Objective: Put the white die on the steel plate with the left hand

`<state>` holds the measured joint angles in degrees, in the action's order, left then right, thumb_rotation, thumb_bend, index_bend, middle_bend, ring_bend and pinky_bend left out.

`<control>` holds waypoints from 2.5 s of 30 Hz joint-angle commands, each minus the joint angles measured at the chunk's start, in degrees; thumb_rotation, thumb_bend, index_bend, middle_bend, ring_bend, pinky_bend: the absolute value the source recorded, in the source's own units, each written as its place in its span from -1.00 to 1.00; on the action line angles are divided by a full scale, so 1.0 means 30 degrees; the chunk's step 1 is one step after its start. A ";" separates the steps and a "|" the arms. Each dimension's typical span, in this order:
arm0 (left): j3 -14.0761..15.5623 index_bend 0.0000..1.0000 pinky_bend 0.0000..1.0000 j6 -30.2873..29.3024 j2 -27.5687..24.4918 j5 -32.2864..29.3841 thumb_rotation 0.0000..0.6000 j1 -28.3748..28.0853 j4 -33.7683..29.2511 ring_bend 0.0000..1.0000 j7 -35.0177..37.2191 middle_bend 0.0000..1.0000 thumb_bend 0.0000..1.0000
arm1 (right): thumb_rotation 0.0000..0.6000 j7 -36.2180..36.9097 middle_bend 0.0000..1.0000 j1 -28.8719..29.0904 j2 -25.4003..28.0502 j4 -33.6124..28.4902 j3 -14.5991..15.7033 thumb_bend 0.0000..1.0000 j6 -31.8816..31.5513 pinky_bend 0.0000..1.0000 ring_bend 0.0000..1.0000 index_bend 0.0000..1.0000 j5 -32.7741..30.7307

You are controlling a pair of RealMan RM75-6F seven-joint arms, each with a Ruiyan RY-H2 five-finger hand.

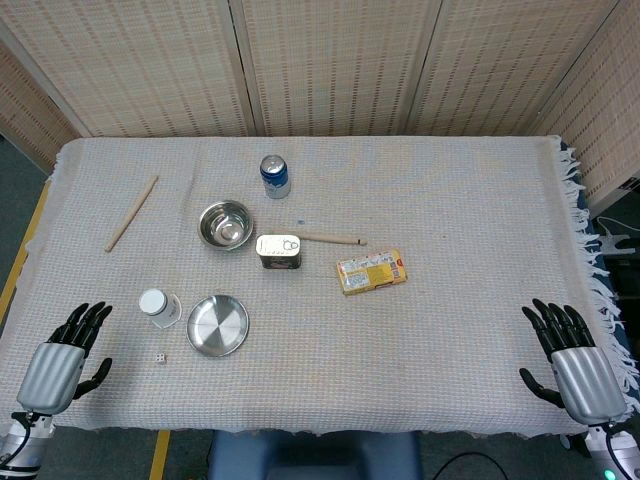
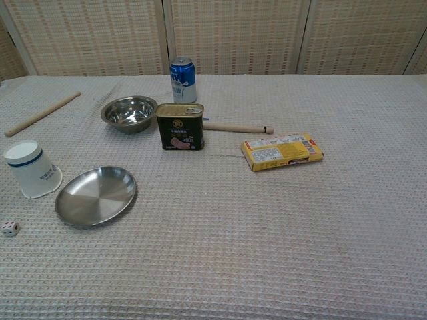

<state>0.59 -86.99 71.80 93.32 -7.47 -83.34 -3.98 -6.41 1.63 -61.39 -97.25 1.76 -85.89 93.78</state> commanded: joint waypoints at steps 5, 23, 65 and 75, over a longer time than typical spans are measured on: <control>0.0094 -1.00 -0.40 0.0201 0.0090 0.0107 1.00 -0.0087 -0.0038 -0.93 -0.0190 -0.90 -0.27 | 0.89 0.0077 -1.00 -0.0045 0.0048 -0.0006 -0.0047 -0.66 -0.0168 -1.00 -1.00 -1.00 0.0047; 0.1205 -0.33 0.93 0.1851 0.3215 0.0769 1.00 -0.0355 0.3031 0.82 -0.0795 1.00 -0.27 | 0.88 -0.0057 -1.00 -0.0127 0.0005 -0.0045 -0.0102 -0.65 -0.0327 -1.00 -1.00 -1.00 0.0071; 0.0676 -0.21 0.99 0.4188 0.6105 -0.0842 1.00 -0.1720 0.6483 0.91 -0.1141 1.00 -0.25 | 0.88 -0.0299 -1.00 0.0089 -0.0098 0.0041 -0.0282 -0.65 0.0292 -1.00 -1.00 -1.00 -0.0576; 0.0642 -0.10 0.99 0.4500 0.6110 -0.1074 1.00 -0.1950 0.6367 0.91 -0.1309 1.00 -0.13 | 0.87 -0.0411 -1.00 0.0117 -0.0113 0.0025 -0.0303 -0.65 0.0381 -1.00 -1.00 -1.00 -0.0694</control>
<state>2.52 -73.49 90.13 90.10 -13.32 -64.23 -7.91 -7.64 1.98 -61.72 -97.17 0.85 -84.75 91.70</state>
